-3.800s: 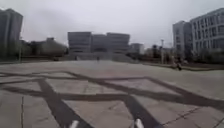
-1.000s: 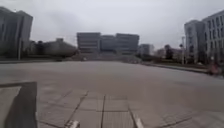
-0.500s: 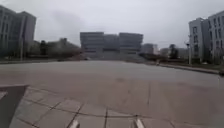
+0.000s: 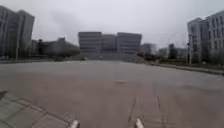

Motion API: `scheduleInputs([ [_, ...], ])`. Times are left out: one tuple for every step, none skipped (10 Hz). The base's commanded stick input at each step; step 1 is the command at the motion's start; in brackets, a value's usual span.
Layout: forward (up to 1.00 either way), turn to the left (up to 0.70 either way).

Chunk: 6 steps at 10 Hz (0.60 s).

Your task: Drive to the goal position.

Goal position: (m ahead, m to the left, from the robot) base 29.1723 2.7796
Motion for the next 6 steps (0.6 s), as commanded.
scheduleInputs([
  [1.0,0.0],
  [1.0,0.0],
  [1.0,0.0],
  [1.0,-0.07],
  [1.0,-0.32],
  [1.0,-0.39],
])
